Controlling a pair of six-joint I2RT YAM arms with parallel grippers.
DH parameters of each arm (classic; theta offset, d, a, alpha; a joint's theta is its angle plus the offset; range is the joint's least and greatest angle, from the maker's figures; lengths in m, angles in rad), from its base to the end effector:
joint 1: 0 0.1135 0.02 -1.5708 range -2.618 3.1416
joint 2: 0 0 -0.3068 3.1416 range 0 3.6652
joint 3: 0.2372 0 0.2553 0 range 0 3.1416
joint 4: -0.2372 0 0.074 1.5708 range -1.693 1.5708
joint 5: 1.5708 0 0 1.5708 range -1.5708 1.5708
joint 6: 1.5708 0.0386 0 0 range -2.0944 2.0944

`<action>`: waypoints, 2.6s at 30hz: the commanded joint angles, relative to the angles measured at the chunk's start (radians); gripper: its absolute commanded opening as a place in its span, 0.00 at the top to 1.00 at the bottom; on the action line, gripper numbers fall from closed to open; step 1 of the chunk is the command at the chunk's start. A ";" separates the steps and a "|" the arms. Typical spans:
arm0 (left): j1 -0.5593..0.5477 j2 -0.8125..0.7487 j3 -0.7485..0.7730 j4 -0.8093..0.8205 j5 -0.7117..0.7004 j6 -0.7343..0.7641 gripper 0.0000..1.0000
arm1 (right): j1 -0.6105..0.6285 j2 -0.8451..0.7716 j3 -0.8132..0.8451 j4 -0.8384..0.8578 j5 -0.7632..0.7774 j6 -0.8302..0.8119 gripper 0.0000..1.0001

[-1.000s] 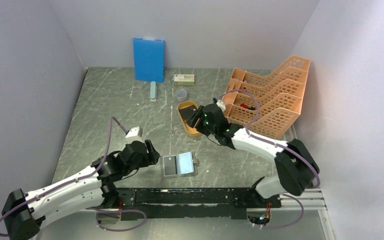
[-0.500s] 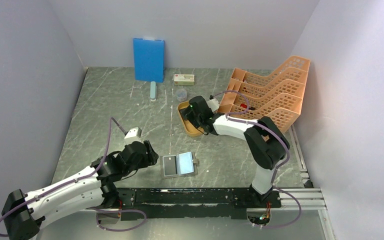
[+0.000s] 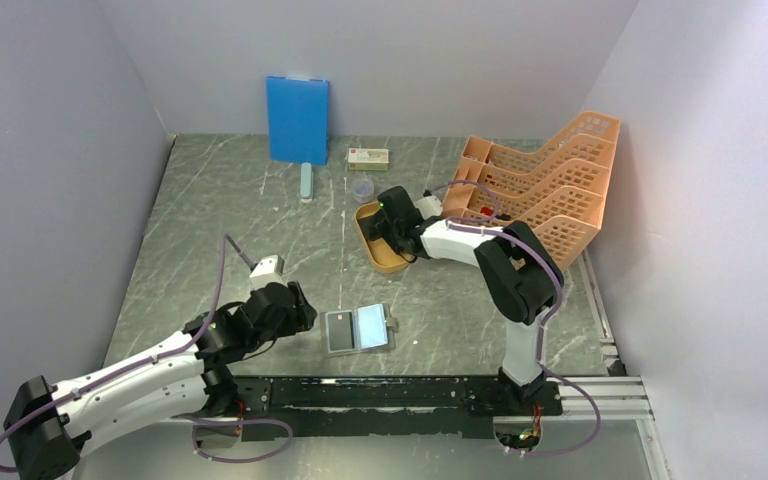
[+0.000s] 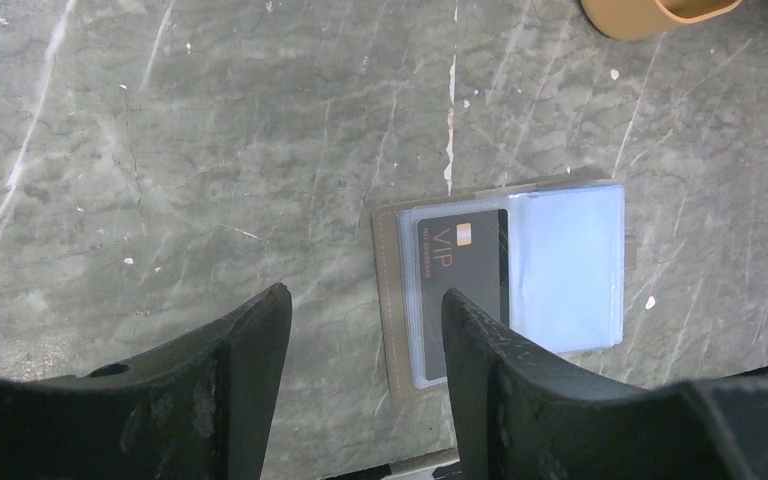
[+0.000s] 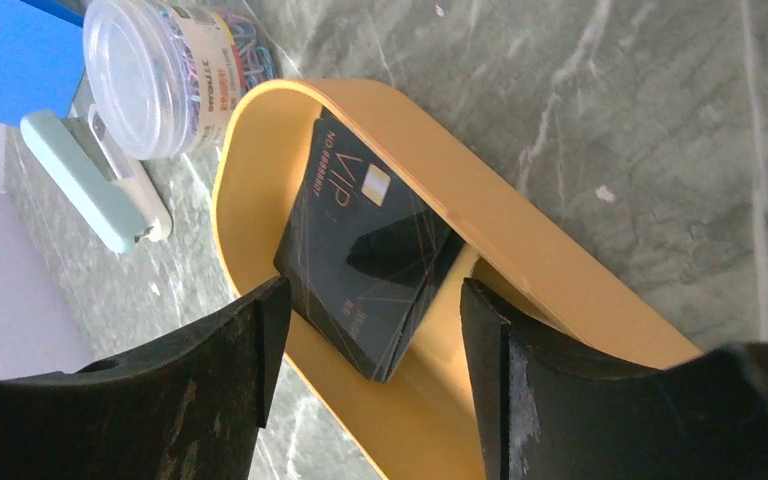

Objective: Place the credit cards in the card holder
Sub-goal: Pick up the credit card from the storage box.

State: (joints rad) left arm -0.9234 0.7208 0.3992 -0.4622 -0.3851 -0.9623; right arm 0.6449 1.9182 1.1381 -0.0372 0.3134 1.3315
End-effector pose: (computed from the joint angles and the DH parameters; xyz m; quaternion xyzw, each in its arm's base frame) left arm 0.0849 -0.0883 0.2170 -0.0910 0.9049 -0.2007 0.3641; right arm 0.3418 0.2422 0.1893 0.3632 0.8456 0.2236 0.3211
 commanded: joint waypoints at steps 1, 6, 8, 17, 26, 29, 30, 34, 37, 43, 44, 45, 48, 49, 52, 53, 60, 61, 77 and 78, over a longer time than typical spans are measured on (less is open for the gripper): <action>0.001 0.008 -0.004 0.002 -0.003 0.001 0.39 | -0.014 0.036 0.030 -0.032 0.019 0.000 0.34; 0.002 0.014 -0.004 0.006 -0.001 0.000 0.39 | -0.025 0.052 0.024 -0.016 -0.003 0.004 0.40; 0.002 0.017 -0.004 0.005 -0.002 -0.001 0.40 | -0.029 0.057 0.018 -0.012 -0.013 0.007 0.42; 0.001 0.015 -0.012 0.007 -0.003 -0.007 0.41 | -0.031 0.038 -0.036 0.032 -0.036 0.014 0.61; 0.001 0.027 -0.017 0.019 0.006 -0.011 0.41 | -0.031 -0.002 -0.086 0.060 -0.039 0.013 0.63; 0.001 0.034 -0.018 0.028 0.012 -0.012 0.42 | -0.032 -0.012 -0.091 0.062 -0.041 0.009 0.63; 0.001 0.035 -0.017 0.031 0.013 -0.012 0.42 | -0.032 -0.015 -0.093 0.061 -0.042 0.007 0.63; 0.002 0.042 -0.020 0.034 0.017 -0.012 0.42 | -0.031 -0.025 -0.100 0.063 -0.045 0.005 0.62; 0.001 0.042 -0.021 0.036 0.019 -0.013 0.42 | -0.032 -0.032 -0.104 0.066 -0.045 0.003 0.62; 0.001 0.042 -0.024 0.043 0.024 -0.012 0.42 | -0.031 -0.040 -0.098 0.075 -0.060 -0.013 0.52; 0.001 0.042 -0.026 0.043 0.024 -0.012 0.42 | -0.032 -0.042 -0.094 0.075 -0.060 -0.014 0.49; 0.001 0.042 -0.027 0.043 0.025 -0.012 0.42 | -0.031 -0.042 -0.090 0.073 -0.062 -0.015 0.47; 0.001 0.042 -0.028 0.044 0.027 -0.012 0.42 | -0.031 -0.041 -0.076 0.065 -0.065 -0.025 0.49; 0.001 0.043 -0.028 0.046 0.027 -0.013 0.42 | -0.032 -0.040 -0.072 0.064 -0.067 -0.027 0.52; 0.001 0.043 -0.029 0.048 0.028 -0.013 0.42 | -0.032 -0.041 -0.067 0.064 -0.071 -0.029 0.61; 0.001 0.043 -0.029 0.048 0.028 -0.013 0.42 | -0.032 -0.041 -0.069 0.067 -0.072 -0.028 0.63; 0.001 0.042 -0.032 0.049 0.029 -0.013 0.42 | -0.030 -0.058 -0.092 0.087 -0.074 -0.020 0.78; 0.001 0.044 -0.033 0.050 0.031 -0.013 0.42 | -0.030 -0.062 -0.097 0.087 -0.073 -0.018 0.81; 0.001 0.059 -0.038 0.063 0.043 -0.017 0.43 | -0.034 -0.055 -0.076 0.075 -0.093 -0.045 0.55; 0.001 0.057 -0.039 0.063 0.042 -0.018 0.43 | -0.033 -0.053 -0.072 0.065 -0.092 -0.045 0.53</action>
State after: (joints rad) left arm -0.9234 0.7891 0.3683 -0.4168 -0.3538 -0.9695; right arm 0.6163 1.8481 1.0435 0.0555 0.2165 1.2991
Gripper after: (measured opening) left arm 0.576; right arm 0.439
